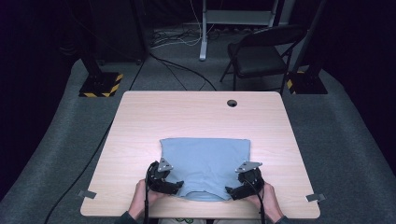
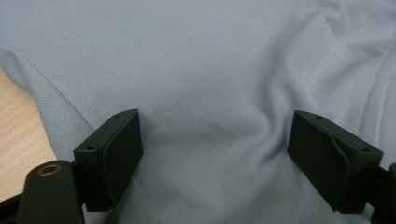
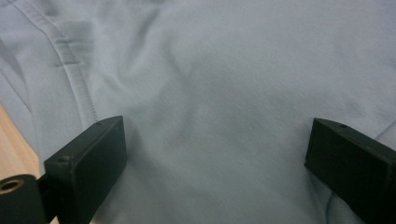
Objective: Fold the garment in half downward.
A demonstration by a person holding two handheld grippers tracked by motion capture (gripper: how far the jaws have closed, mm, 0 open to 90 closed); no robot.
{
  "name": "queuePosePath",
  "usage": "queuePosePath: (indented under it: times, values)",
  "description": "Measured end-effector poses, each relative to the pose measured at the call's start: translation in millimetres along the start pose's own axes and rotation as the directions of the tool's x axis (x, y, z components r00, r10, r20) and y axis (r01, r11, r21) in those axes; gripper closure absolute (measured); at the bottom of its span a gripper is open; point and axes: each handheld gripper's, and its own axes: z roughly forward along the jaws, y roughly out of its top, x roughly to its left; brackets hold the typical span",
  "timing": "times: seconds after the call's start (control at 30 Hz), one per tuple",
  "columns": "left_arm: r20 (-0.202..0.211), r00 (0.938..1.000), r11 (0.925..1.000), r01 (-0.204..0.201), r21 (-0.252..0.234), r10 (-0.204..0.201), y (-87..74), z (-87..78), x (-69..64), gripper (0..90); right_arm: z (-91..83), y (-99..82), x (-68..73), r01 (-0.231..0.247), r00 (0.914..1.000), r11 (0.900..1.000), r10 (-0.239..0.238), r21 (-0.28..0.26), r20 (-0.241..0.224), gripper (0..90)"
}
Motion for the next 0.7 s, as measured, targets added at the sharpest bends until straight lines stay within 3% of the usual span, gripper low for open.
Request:
queuePosePath:
  times: [0.1,0.2,0.3,0.53,0.63,0.7]
  values:
    - [0.03,0.9985,0.999,-0.045,0.003,0.045,-2.8,1.2,0.0,10.1,-0.7,-3.4,-1.7,0.036,0.9993,0.9993,-0.036,-0.004,-0.008,3.3]
    - [0.032,0.996,0.9965,-0.083,0.008,0.083,-4.8,1.8,-1.3,4.8,-2.3,-7.4,-6.1,0.06,0.9976,0.998,-0.061,-0.02,-0.034,3.0]
    - [0.07,0.9937,0.9962,-0.086,-0.015,0.087,-7.9,0.6,3.9,3.6,-4.1,-10.9,-10.1,0.08,0.9952,0.9962,-0.082,-0.033,-0.053,2.9]
    - [0.13,0.9906,0.9972,-0.036,-0.065,0.045,-12.5,-1.1,10.4,1.8,-6.4,-14.7,-14.3,0.086,0.9941,0.9953,-0.089,-0.045,-0.063,3.0]
    - [0.121,0.9924,0.9968,-0.012,-0.079,0.022,-11.3,-2.2,10.3,0.0,-7.3,-13.6,-14.1,0.076,0.995,0.9962,-0.078,-0.042,-0.062,2.5]
    - [0.116,0.9932,0.9951,0.005,-0.099,0.006,-8.3,-4.0,10.8,0.0,-9.9,-12.3,-13.9,0.066,0.9959,0.9953,-0.07,-0.071,-0.056,1.1]
